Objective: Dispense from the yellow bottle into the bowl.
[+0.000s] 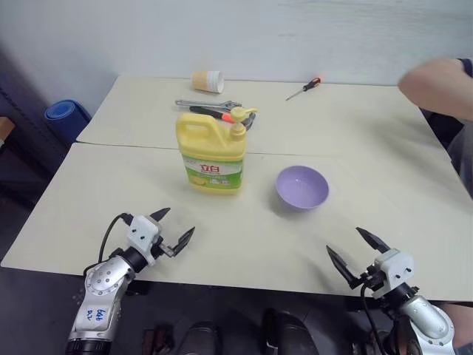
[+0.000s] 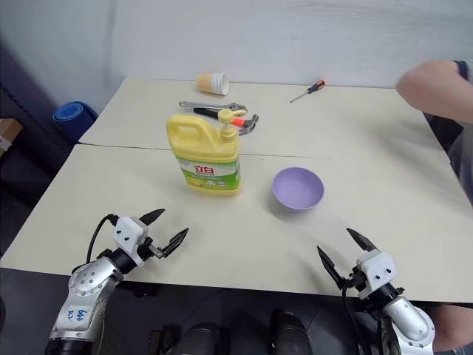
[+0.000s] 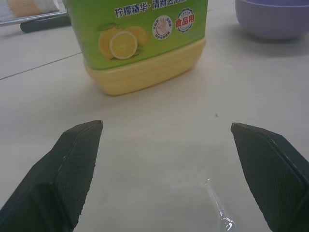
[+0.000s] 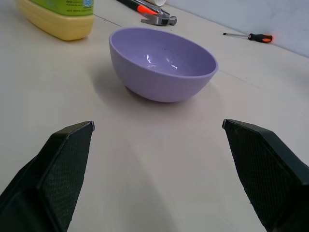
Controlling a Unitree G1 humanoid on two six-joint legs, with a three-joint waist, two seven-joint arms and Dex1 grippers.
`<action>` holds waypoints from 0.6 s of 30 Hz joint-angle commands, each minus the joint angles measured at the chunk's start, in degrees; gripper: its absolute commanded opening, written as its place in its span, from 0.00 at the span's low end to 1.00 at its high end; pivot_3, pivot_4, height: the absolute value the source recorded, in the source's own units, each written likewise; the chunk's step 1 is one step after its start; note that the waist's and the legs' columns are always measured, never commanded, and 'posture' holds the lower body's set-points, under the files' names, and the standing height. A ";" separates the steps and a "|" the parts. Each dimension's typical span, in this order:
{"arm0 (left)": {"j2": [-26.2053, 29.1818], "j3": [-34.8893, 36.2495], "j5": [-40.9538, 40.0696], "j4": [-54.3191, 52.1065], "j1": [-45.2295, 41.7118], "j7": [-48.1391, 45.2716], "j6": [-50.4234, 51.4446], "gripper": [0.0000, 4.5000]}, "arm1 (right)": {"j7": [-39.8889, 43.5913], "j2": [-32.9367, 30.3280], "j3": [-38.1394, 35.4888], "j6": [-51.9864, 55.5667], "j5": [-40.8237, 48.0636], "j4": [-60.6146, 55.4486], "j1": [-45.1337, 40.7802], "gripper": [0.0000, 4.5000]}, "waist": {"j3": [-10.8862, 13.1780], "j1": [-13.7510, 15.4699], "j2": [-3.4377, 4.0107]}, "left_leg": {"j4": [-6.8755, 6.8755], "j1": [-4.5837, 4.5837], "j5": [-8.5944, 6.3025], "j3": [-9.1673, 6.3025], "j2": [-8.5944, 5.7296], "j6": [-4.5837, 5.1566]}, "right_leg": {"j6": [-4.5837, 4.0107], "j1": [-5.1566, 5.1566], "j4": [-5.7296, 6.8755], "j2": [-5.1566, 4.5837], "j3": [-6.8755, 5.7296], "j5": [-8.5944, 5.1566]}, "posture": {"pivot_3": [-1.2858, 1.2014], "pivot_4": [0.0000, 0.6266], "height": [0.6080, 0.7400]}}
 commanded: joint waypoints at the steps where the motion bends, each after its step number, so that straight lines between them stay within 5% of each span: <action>1: 0.65 0.10 -2.07 -2.00 0.00 -1.81 1.24 1.00 | 0.26 -0.57 -1.04 0.03 1.93 -2.51 0.54 0.99 | 0.00 -0.01 0.00 | 0.00 0.00 0.00 0.00 0.00 0.00 | 0.00 0.00 0.00 0.00 0.00 0.00 | 0.52 0.24 1.00; 3: 0.31 1.42 -6.77 -4.27 -0.10 -3.58 3.65 1.00 | 1.23 -1.24 -0.43 1.40 3.21 -4.31 -0.49 0.99 | 0.00 -0.02 0.00 | 0.00 0.00 0.00 0.00 0.00 0.00 | 0.00 0.00 0.02 0.00 0.01 0.00 | 0.52 0.24 1.00; 7: 6.67 6.59 -28.48 -13.47 0.69 -15.54 19.09 1.00 | 4.68 -5.78 3.33 13.95 8.48 -12.58 -6.77 0.99 | 0.13 -1.06 -0.13 | 0.06 0.00 0.05 0.01 0.04 -0.06 | -0.01 -0.03 0.17 -0.01 0.07 0.00 | 0.52 0.24 1.00; 11: 15.01 7.71 -31.02 -16.65 -0.14 -21.39 24.48 1.00 | 5.60 -9.56 9.40 27.82 7.00 -12.28 -19.41 0.99 | 0.14 -1.40 -0.10 | 0.06 0.06 0.15 -0.11 0.07 -0.25 | -0.18 -0.03 0.15 0.01 -0.01 -0.09 | 0.52 0.24 1.00; 18: 14.18 6.13 -29.92 -17.79 -3.88 -21.75 23.99 1.00 | 5.73 -7.77 18.77 36.19 -1.76 1.68 -34.76 0.99 | 0.15 -0.72 -0.09 | 0.06 -0.13 0.28 -0.18 -0.02 -0.22 | -0.16 -0.03 0.23 0.12 -0.16 -0.08 | 0.52 0.24 1.00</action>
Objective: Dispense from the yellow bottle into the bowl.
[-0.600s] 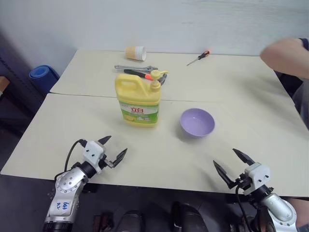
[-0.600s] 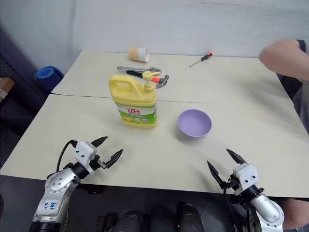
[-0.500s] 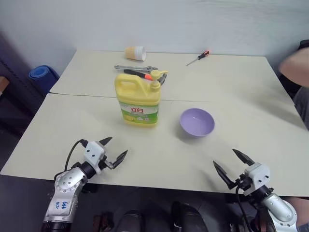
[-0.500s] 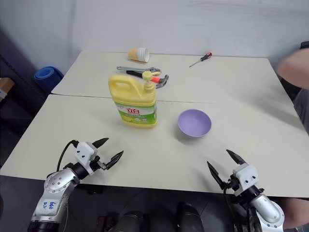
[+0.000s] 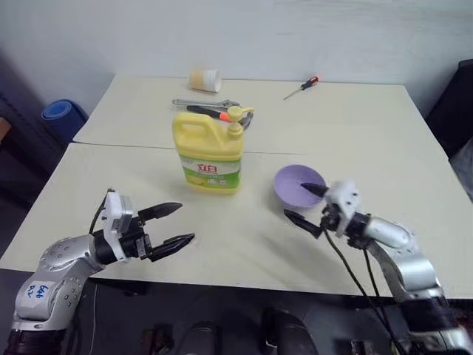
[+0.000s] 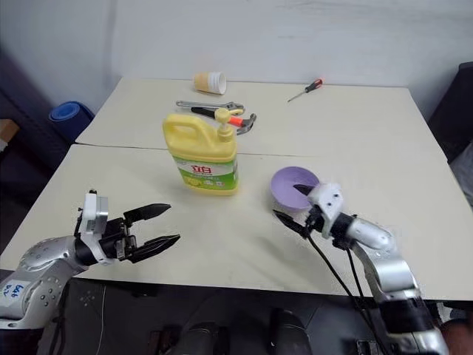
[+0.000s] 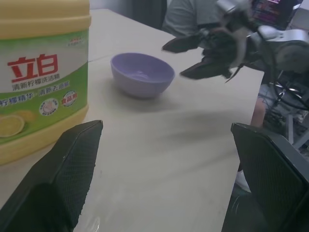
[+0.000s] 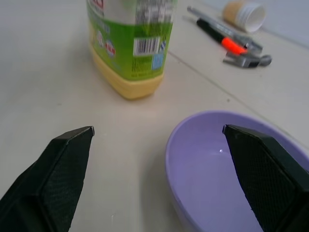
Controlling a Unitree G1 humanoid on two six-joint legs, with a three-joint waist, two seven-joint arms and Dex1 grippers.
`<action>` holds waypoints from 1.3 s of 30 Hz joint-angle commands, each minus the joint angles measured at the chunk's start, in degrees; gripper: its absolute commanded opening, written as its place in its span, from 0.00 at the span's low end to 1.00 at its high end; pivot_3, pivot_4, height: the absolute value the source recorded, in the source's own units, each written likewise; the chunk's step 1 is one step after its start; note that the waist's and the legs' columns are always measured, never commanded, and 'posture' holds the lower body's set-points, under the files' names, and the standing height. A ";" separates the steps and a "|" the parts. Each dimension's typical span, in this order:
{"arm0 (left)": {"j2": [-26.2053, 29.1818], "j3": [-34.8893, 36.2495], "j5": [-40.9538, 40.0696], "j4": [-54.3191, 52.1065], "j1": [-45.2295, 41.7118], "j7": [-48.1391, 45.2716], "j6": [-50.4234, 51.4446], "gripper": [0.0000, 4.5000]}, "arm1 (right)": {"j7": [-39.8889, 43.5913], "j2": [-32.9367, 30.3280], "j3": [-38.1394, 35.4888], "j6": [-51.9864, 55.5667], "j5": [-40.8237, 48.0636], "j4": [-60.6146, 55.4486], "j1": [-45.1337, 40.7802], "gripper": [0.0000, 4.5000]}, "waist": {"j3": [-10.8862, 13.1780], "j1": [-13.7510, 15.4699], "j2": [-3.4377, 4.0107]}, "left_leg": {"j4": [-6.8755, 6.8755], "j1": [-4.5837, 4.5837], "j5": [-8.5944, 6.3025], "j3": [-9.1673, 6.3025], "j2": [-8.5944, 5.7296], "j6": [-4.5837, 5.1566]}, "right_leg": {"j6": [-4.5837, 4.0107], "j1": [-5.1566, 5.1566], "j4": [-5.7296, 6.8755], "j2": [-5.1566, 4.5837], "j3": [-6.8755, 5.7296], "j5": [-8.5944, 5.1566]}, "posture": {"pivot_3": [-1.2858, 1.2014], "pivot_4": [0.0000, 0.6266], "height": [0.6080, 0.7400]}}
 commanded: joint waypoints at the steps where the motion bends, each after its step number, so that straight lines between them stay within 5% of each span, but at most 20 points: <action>1: -0.69 0.03 -0.13 -1.78 -0.82 -0.43 -0.96 1.00 | 0.30 0.96 2.83 1.67 -3.81 5.10 -3.26 0.99 | 0.00 0.05 0.00 | 0.00 -0.02 0.00 0.01 -0.02 0.01 | 0.01 0.00 -0.03 0.00 0.00 0.00 | 0.52 0.24 1.00; 5: -1.69 -0.63 0.65 -1.79 -0.76 -0.59 -1.43 1.00 | -0.54 3.14 4.13 1.66 -6.42 10.25 -6.99 0.91 | 0.00 -0.30 0.00 | 0.00 -0.09 0.00 0.05 -0.02 0.01 | 0.03 -0.02 -0.12 0.29 0.00 0.01 | 0.52 0.24 1.00; 17: -3.14 1.27 -1.00 -2.93 -1.75 1.81 -1.02 1.00 | 1.58 4.33 3.76 0.46 -8.37 11.52 -9.75 0.01 | -0.01 -0.68 -0.02 | 0.00 0.03 0.09 0.06 0.12 -0.15 | 0.04 -0.01 0.00 0.49 0.15 0.03 | 0.52 0.24 1.00; 21: -2.91 2.90 -6.39 -3.02 -10.07 5.12 3.69 0.86 | 4.13 2.52 3.18 -0.46 -8.29 9.73 -12.51 0.00 | 0.01 -0.47 -0.05 | 0.01 0.01 0.11 0.00 0.11 -0.16 | 0.03 0.00 0.02 0.48 0.14 0.04 | 0.52 0.24 1.00; 26: -2.46 4.05 -12.82 -0.10 -26.58 10.79 10.70 0.52 | 10.26 -0.45 3.52 2.68 -7.06 6.74 -20.32 0.00 | 0.10 -0.76 -0.10 | 0.13 -0.11 0.13 -0.02 0.09 -0.15 | 0.07 -0.04 0.01 0.49 0.14 0.09 | 0.52 0.24 1.00; 34: -6.06 -4.53 -1.31 18.49 -50.87 11.96 8.47 0.02 | 15.81 0.57 7.21 4.51 -10.44 18.84 -38.59 0.00 | 0.12 -0.69 -0.14 | 0.15 -0.05 0.14 0.12 0.11 -0.23 | 0.08 -0.05 0.02 0.77 0.00 0.09 | 0.52 0.24 1.00; 39: -10.05 -8.43 7.45 29.60 -57.42 11.65 3.07 0.01 | 16.29 3.59 8.14 2.95 -12.26 26.34 -44.91 0.00 | 0.12 -0.76 -0.14 | 0.13 -0.17 0.16 0.20 0.10 -0.21 | 0.12 -0.16 -0.01 0.80 -0.05 0.12 | 0.52 0.24 1.00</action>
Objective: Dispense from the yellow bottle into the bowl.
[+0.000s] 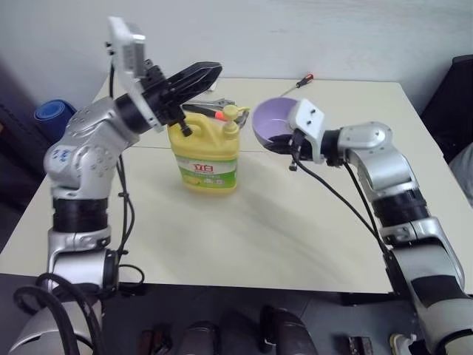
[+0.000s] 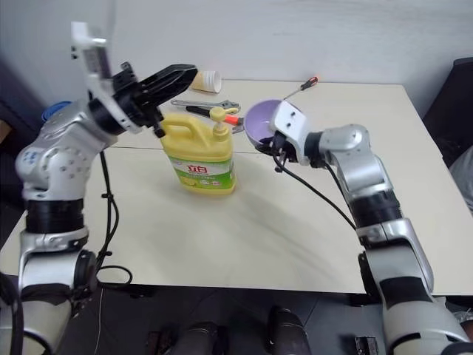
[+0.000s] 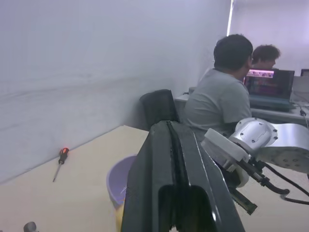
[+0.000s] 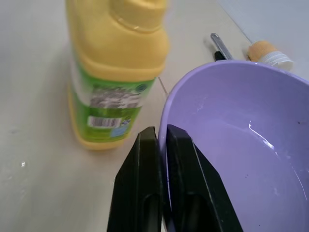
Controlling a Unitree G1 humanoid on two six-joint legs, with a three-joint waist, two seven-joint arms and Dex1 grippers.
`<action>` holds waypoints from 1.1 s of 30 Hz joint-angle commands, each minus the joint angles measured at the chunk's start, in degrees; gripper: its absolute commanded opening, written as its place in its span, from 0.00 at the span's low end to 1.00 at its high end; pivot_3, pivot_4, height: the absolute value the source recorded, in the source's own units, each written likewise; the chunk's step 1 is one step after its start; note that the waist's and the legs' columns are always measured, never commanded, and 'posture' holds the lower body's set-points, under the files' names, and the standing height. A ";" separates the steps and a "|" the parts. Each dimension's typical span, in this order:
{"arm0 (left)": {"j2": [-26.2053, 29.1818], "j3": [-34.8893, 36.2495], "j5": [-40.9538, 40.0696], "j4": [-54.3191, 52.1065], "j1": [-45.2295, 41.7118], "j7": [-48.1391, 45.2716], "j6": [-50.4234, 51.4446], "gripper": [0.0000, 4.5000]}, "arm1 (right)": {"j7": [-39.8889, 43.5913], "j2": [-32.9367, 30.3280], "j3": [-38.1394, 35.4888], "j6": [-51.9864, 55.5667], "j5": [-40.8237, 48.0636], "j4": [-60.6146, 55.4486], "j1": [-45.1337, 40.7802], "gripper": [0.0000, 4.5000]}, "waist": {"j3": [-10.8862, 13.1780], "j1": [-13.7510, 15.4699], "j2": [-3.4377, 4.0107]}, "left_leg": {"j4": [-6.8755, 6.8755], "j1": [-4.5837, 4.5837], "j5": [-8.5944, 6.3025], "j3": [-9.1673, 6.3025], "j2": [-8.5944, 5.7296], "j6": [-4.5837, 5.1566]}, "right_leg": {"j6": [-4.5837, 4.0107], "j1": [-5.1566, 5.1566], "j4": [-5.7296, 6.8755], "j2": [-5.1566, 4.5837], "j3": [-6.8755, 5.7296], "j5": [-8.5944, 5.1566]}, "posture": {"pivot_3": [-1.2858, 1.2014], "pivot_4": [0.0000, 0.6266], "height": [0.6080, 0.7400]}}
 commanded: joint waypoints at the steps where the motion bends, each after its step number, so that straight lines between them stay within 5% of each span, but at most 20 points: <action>1: -1.45 -1.46 4.98 4.82 -2.67 -0.66 -3.55 0.01 | 0.40 1.20 -0.51 -1.52 -0.49 2.01 -2.88 0.00 | 0.00 -0.02 0.00 | 0.00 -0.06 0.00 0.00 0.00 0.00 | 0.00 -0.06 0.01 0.00 0.00 0.00 | 0.52 0.24 1.00; 9: -3.81 -3.98 10.40 9.15 -4.13 -2.31 -2.68 0.01 | 0.92 2.88 -0.95 -1.53 -0.84 3.15 -4.82 0.00 | 0.00 -0.12 -0.01 | 0.76 -1.68 0.02 0.08 -0.11 0.03 | 0.03 -1.58 0.58 -0.05 -0.06 0.03 | 0.52 0.24 1.00; 21: -4.53 -5.43 14.57 10.59 -3.40 -2.32 0.96 0.01 | 3.22 3.11 -1.78 0.77 0.92 0.63 -6.25 0.00 | 0.00 -0.04 -0.01 | 1.04 -1.57 0.03 0.23 -0.06 0.04 | 0.02 -1.56 0.97 -0.13 0.05 0.03 | 0.52 0.24 1.00; 33: -3.25 -8.45 15.20 10.88 -2.84 -3.25 15.24 0.01 | 3.44 3.50 -2.10 1.45 1.40 0.48 -6.54 0.00 | -0.04 -0.06 -0.04 | 1.20 -1.47 0.02 0.22 -0.06 0.04 | 0.02 -1.52 1.15 -0.15 0.12 0.03 | 0.52 0.24 1.00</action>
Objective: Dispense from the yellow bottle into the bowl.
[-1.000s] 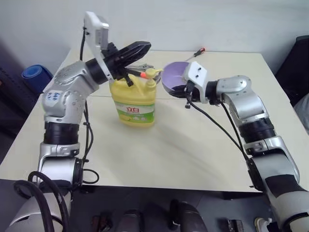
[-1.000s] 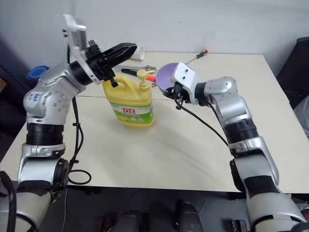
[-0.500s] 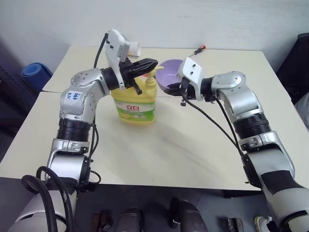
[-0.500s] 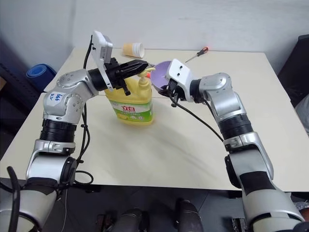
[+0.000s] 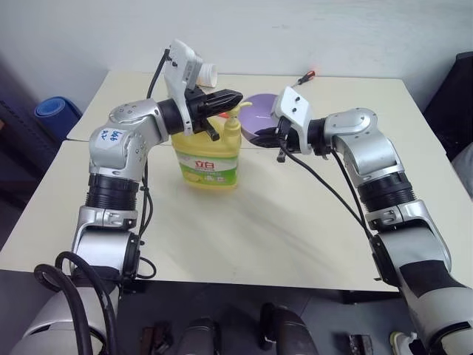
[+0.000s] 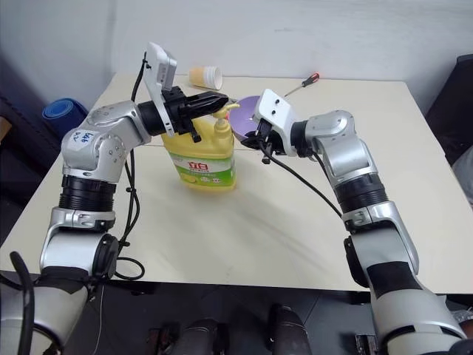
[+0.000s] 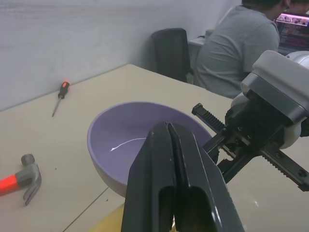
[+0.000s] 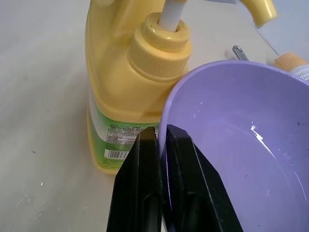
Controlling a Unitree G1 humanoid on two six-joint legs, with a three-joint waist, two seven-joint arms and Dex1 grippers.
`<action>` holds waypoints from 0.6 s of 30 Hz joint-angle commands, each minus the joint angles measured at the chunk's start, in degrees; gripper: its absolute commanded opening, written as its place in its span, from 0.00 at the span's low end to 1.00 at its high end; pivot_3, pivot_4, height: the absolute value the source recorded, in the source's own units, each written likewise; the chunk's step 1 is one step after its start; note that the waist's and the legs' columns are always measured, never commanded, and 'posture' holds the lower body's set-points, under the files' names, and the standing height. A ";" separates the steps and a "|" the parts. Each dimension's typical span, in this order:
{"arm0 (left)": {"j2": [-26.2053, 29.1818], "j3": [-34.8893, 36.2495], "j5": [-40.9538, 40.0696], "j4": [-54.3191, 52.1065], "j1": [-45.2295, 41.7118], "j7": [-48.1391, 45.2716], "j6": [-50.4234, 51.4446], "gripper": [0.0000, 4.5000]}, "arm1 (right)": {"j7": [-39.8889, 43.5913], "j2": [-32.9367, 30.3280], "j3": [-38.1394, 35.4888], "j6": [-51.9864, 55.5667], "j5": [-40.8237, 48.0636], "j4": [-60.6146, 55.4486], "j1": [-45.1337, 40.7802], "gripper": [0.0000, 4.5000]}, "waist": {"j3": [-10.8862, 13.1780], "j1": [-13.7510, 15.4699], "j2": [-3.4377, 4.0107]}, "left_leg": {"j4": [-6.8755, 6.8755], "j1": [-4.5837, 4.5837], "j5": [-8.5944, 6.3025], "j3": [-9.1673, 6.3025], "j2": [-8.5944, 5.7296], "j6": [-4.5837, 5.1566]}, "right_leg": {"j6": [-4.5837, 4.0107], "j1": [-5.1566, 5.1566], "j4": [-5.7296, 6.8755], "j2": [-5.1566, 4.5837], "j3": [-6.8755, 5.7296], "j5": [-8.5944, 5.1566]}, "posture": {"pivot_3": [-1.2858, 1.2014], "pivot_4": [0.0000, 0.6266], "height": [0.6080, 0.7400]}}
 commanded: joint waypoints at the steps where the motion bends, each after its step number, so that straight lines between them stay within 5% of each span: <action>1: 1.36 -4.75 2.23 1.01 3.01 -2.01 6.98 0.01 | 0.13 0.34 -2.06 -0.04 1.40 -3.31 -2.19 0.00 | -0.02 -0.05 0.00 | 0.00 0.02 0.00 0.00 0.00 0.00 | 0.00 0.00 0.02 0.01 0.02 0.00 | 0.52 0.24 1.00; 18: 2.36 -3.58 3.82 4.52 2.13 -3.80 5.28 0.01 | -1.18 1.60 -2.89 0.13 1.63 -4.69 -1.29 0.00 | -0.06 -0.10 -0.02 | -0.20 0.86 -0.01 -0.09 0.05 -0.02 | -0.01 0.84 -0.11 0.02 0.09 -0.01 | 0.52 0.24 1.00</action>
